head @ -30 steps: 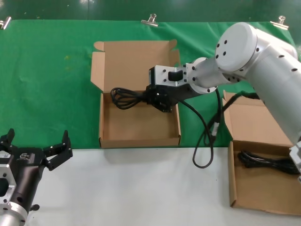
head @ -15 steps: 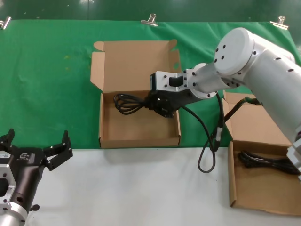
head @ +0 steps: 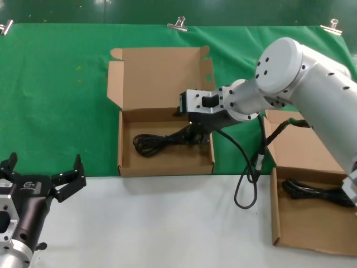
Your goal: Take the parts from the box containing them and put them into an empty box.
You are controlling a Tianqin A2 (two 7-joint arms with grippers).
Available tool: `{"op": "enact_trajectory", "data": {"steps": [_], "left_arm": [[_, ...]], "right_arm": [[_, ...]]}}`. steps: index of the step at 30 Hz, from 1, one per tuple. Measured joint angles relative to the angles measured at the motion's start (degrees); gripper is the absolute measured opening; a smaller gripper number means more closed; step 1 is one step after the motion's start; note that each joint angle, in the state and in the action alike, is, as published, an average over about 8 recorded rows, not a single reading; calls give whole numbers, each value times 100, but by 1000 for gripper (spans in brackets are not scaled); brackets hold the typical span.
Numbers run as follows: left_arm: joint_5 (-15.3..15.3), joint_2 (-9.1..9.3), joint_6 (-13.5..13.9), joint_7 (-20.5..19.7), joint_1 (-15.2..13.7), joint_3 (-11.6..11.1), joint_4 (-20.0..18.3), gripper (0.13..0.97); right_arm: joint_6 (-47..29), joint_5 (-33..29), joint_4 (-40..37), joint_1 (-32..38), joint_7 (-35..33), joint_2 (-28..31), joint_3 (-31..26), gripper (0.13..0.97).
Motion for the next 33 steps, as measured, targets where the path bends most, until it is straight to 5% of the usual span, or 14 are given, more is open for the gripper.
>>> {"op": "enact_trajectory", "data": {"steps": [7, 24, 33], "left_arm": [[0, 0, 0, 0, 0, 0, 0, 966], [0, 0, 0, 0, 0, 0, 0, 966], [-1, 0, 0, 0, 0, 0, 0, 966]], "right_arm": [[-46, -144, 462, -200, 227, 374, 72, 391], [298, 85, 1564, -1148, 600, 840, 489, 770], [834, 515, 2325, -2045, 692, 945, 958, 897]]}}
